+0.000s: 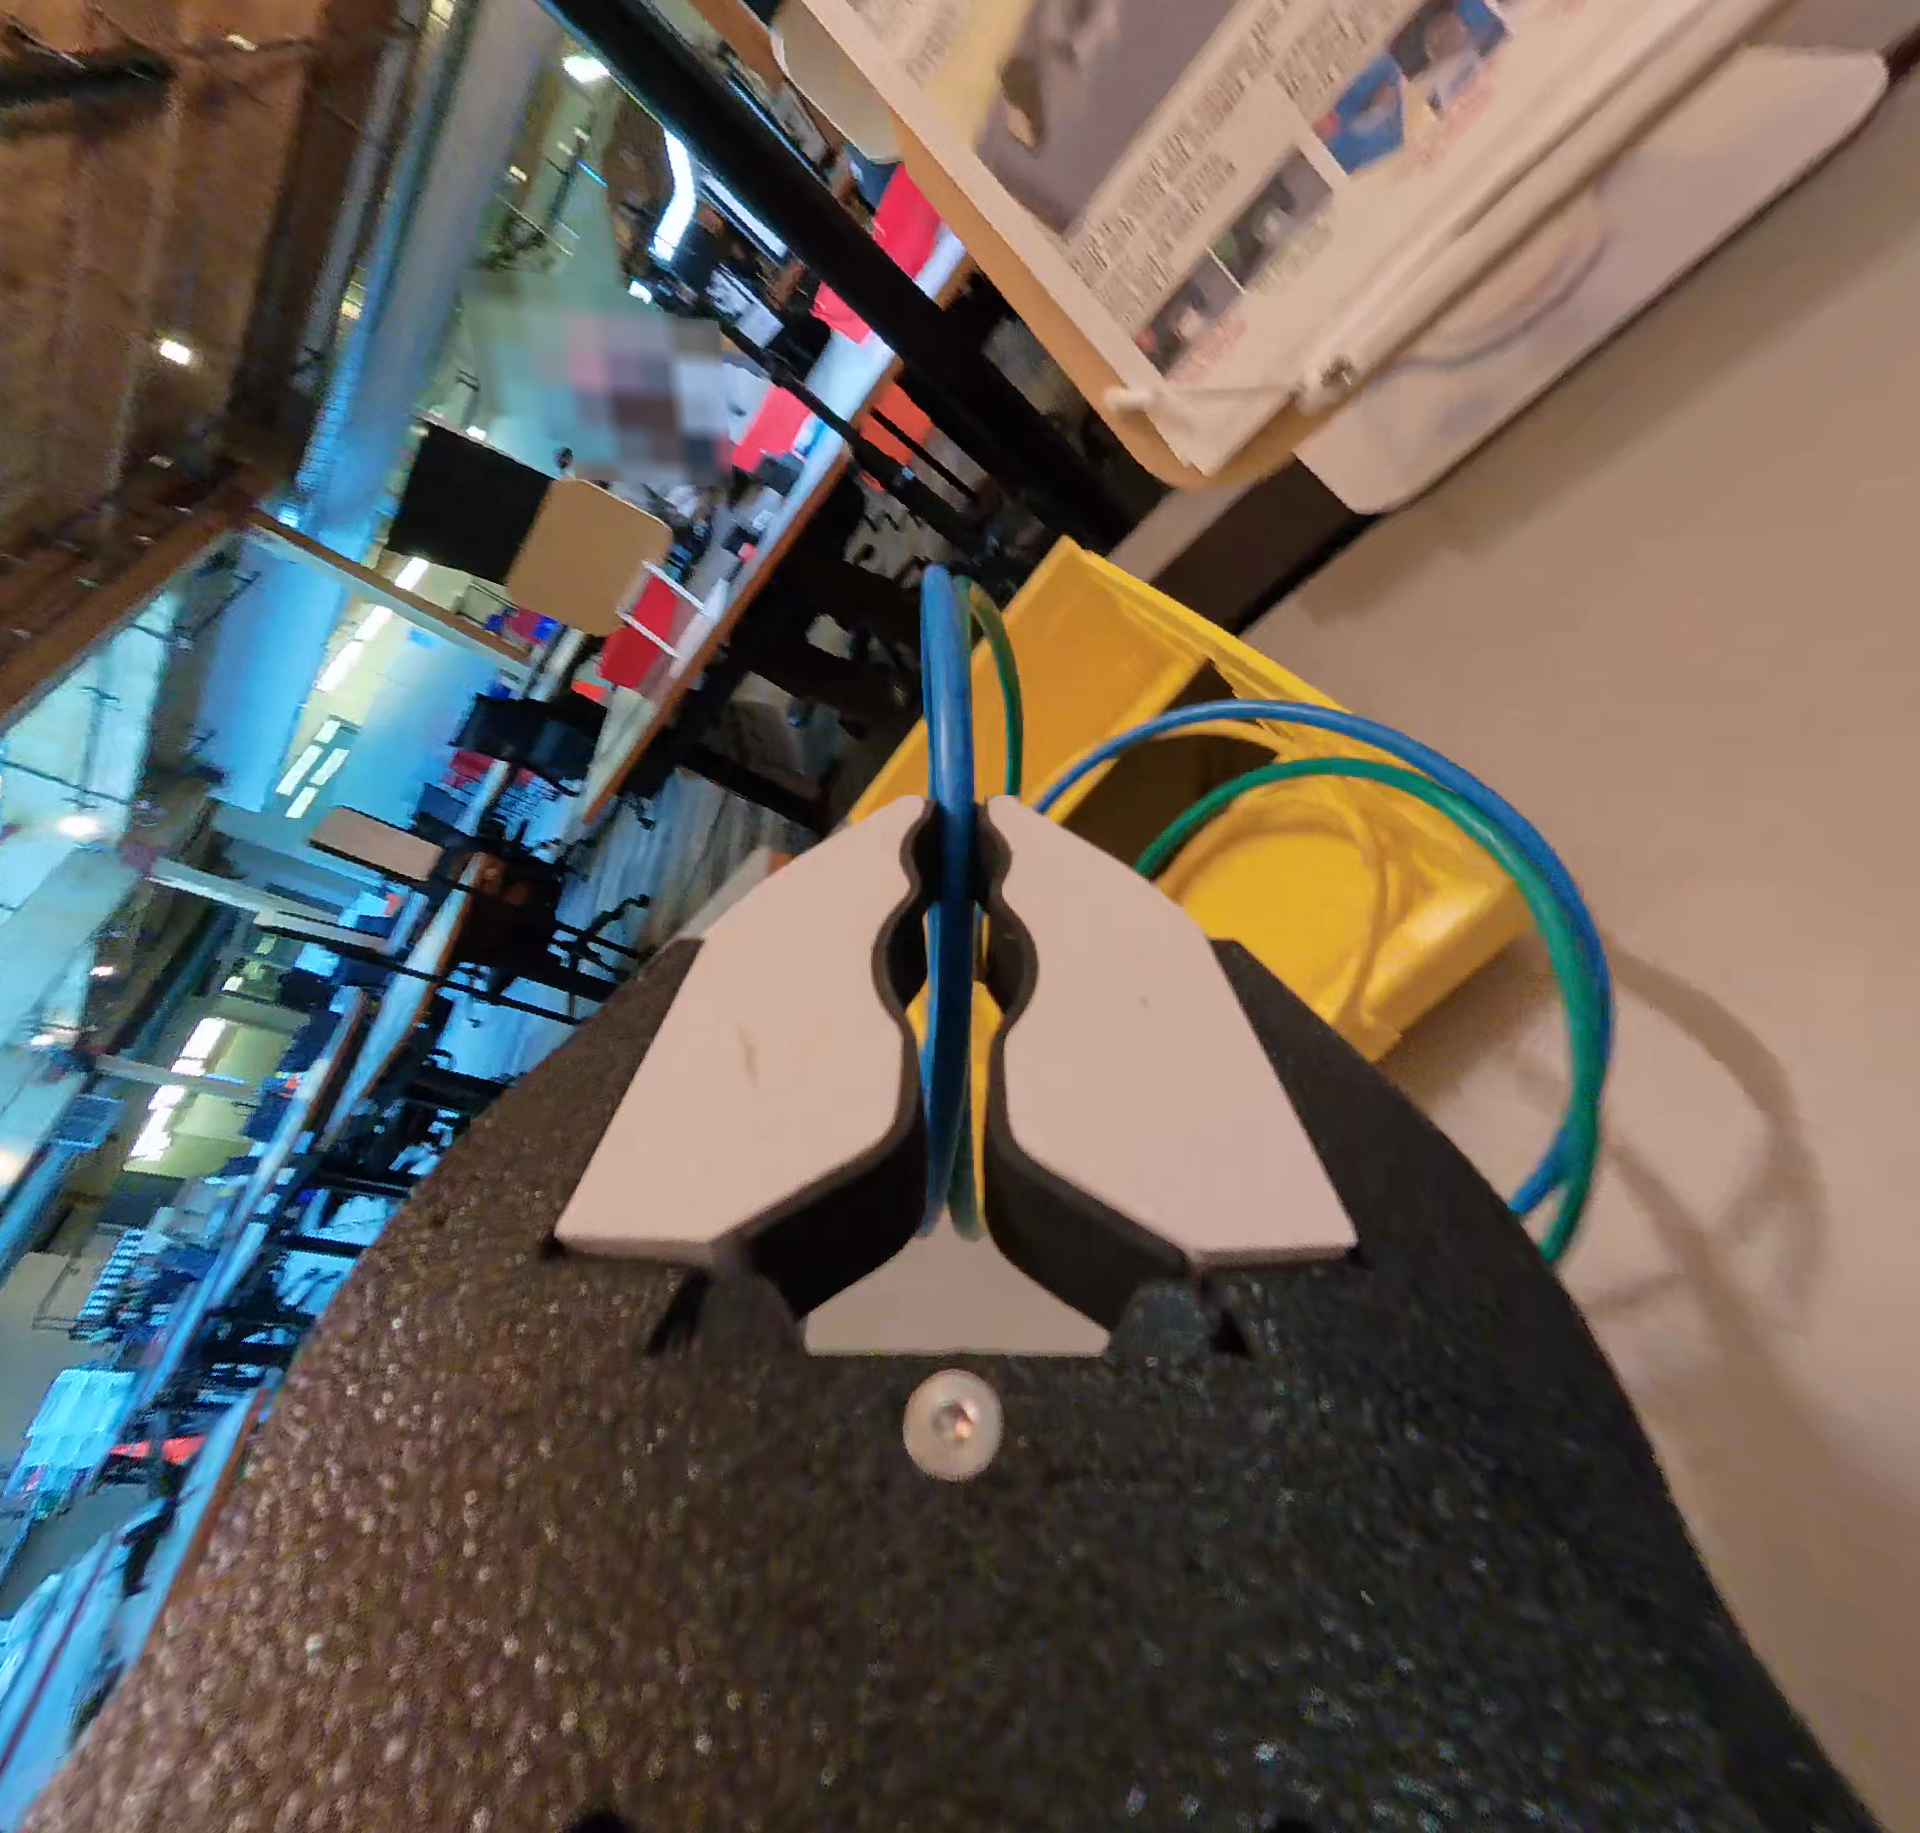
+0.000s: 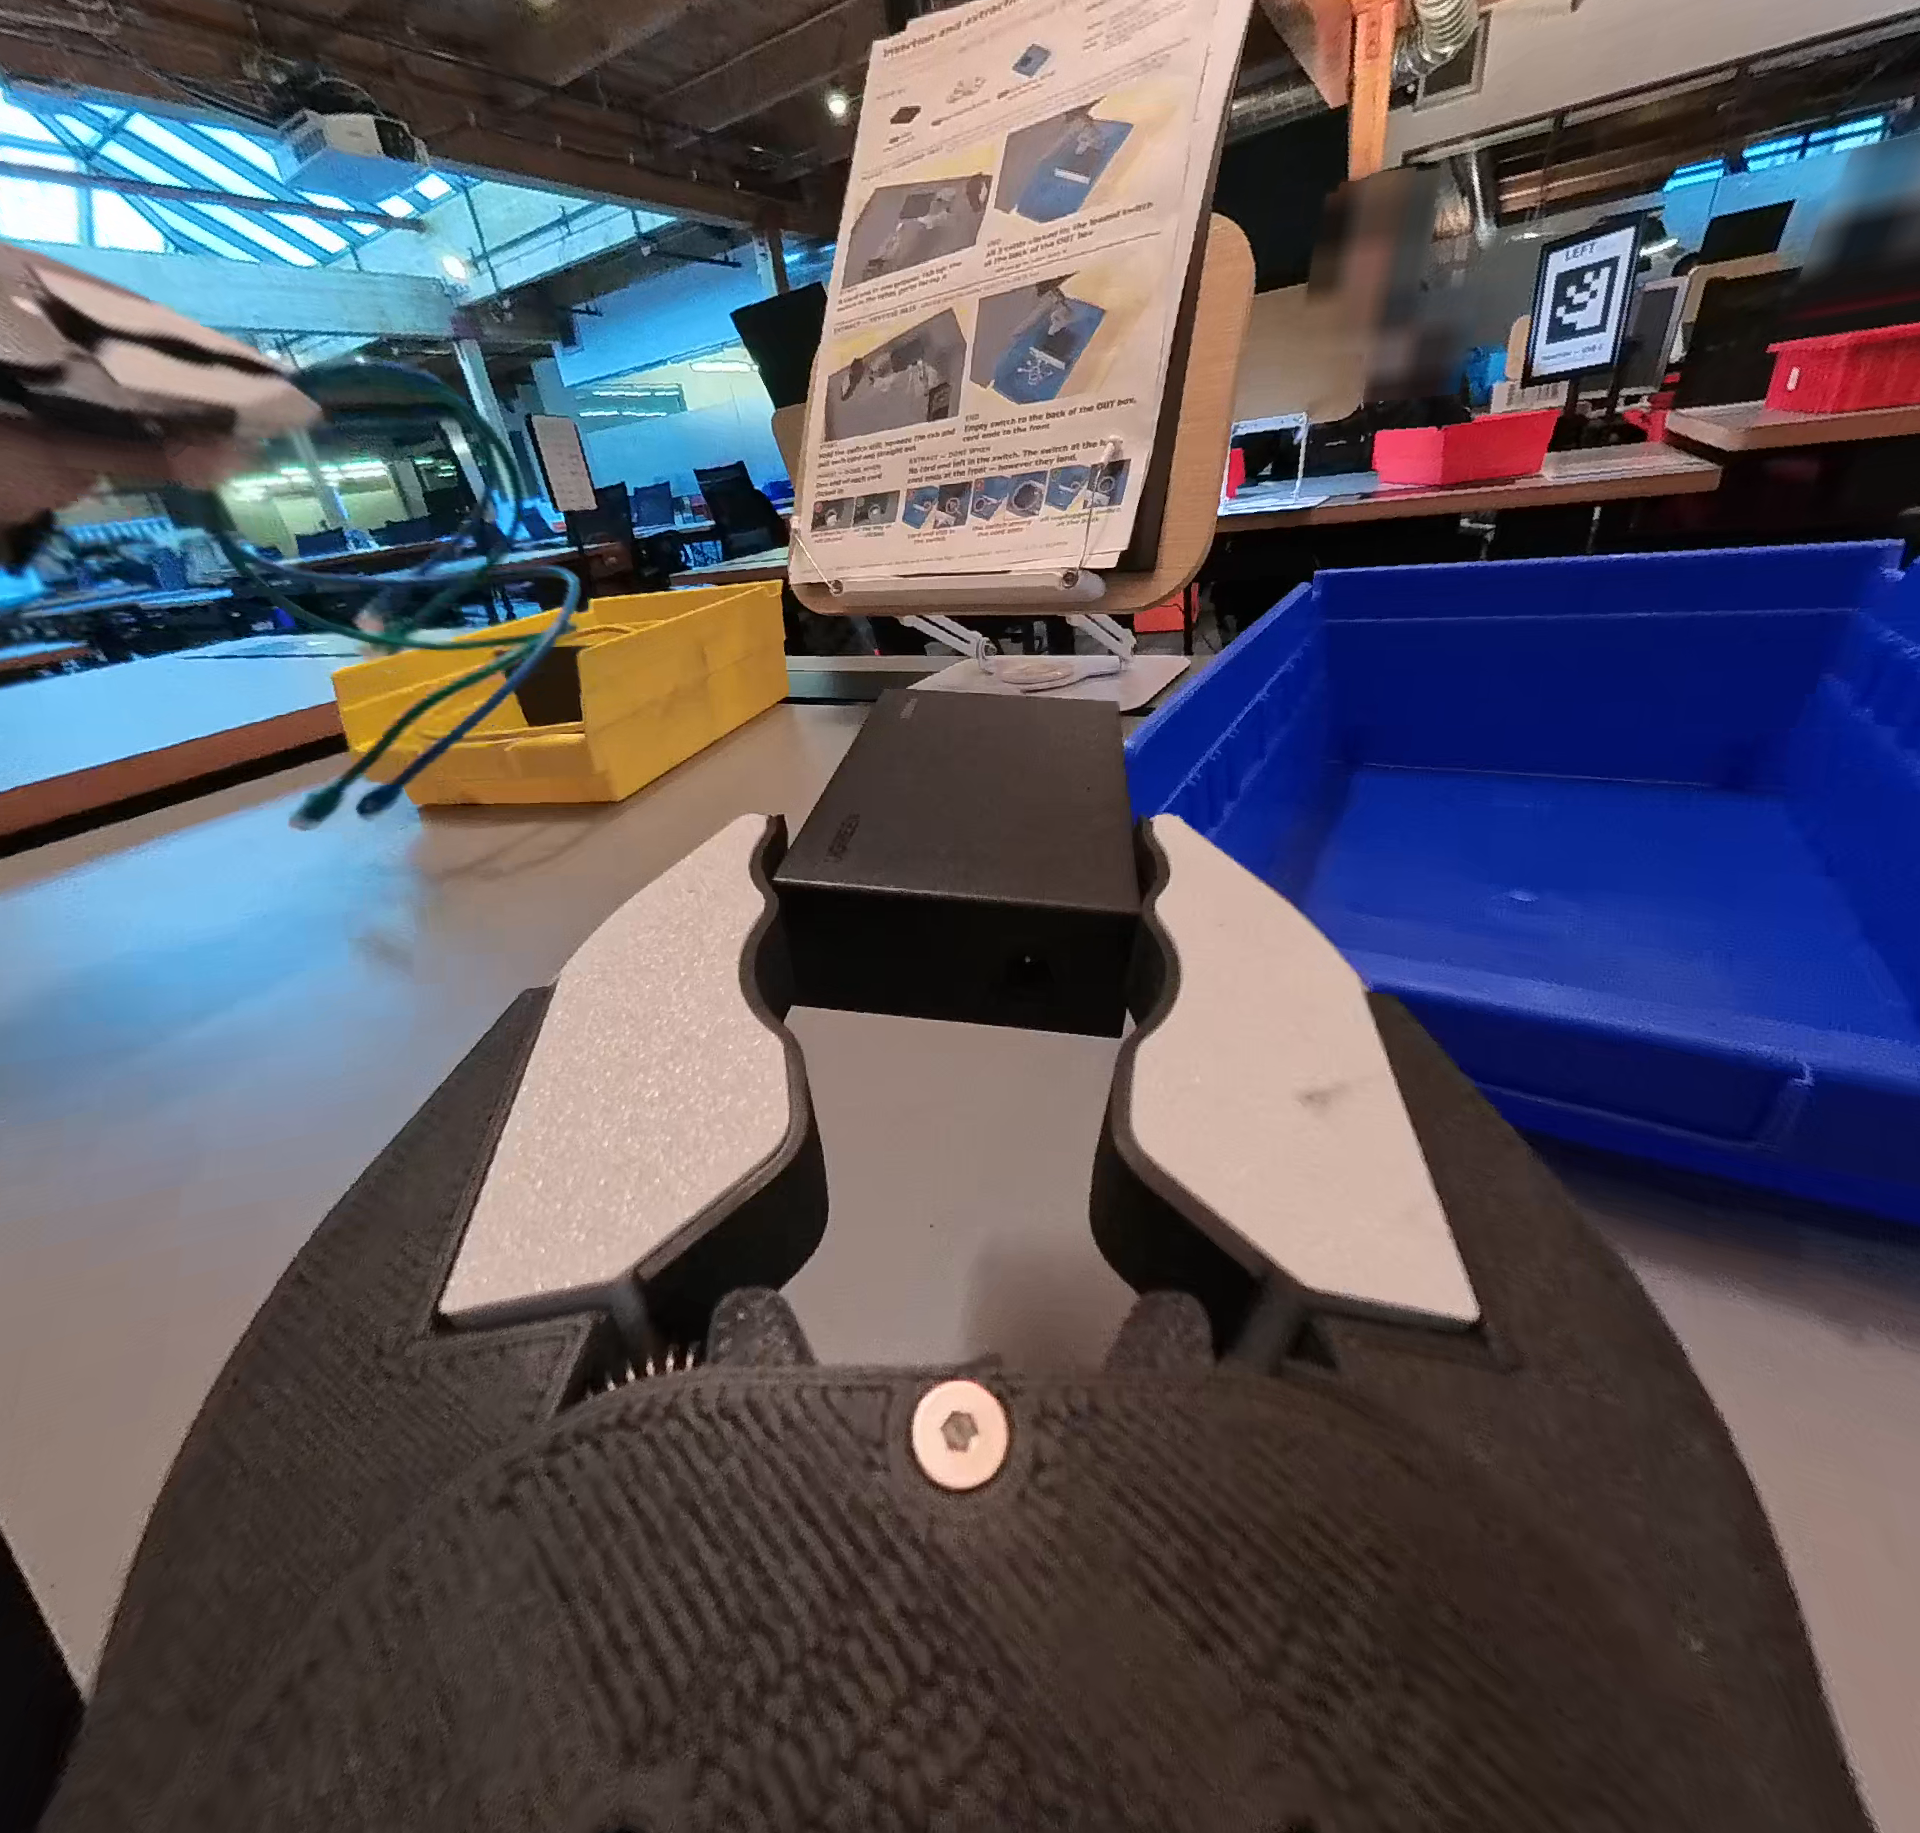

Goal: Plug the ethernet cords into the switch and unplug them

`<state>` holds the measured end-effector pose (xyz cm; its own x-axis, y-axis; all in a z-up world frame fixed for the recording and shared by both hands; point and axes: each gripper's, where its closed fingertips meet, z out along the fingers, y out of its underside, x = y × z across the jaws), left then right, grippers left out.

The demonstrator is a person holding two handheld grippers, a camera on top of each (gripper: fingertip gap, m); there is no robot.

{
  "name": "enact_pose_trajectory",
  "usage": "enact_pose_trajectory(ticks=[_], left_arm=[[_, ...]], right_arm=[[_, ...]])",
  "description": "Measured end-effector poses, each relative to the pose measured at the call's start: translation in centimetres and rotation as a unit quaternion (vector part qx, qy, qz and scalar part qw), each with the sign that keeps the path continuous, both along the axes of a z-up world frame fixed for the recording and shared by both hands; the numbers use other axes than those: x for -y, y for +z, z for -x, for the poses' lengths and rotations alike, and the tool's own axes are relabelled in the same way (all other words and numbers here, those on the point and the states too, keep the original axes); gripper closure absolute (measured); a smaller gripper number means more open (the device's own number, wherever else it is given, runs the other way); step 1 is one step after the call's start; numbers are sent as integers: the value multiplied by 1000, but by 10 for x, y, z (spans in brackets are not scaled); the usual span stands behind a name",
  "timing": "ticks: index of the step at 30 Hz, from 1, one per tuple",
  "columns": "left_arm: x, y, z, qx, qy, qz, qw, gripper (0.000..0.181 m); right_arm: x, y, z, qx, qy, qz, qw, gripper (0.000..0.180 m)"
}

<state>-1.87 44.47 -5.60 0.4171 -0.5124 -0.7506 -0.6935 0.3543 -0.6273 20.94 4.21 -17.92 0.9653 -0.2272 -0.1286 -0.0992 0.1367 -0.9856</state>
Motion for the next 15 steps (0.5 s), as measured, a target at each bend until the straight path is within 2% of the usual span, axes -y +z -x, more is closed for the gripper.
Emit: enact_pose_trajectory(ticks=[1,6,9,12,15], left_arm=[[8,13,1,2,-3,-14,1000,176],[74,73,-8,37,-60,-44,997,176],[125,90,-20,36,-125,-25,991,176],[181,84,-34,20,-202,18,979,176],[236,44,-48,-26,-283,66,956,176]], right_arm=[[0,0,0,1,1,-2,1000,117],[4,0,-2,-15,-1,-6,1000,117],[10,3,-1,-12,-6,-5,1000,117],[25,19,-2,-9,-24,-10,1000,117],[47,32,3,0,-46,-20,999,116]])
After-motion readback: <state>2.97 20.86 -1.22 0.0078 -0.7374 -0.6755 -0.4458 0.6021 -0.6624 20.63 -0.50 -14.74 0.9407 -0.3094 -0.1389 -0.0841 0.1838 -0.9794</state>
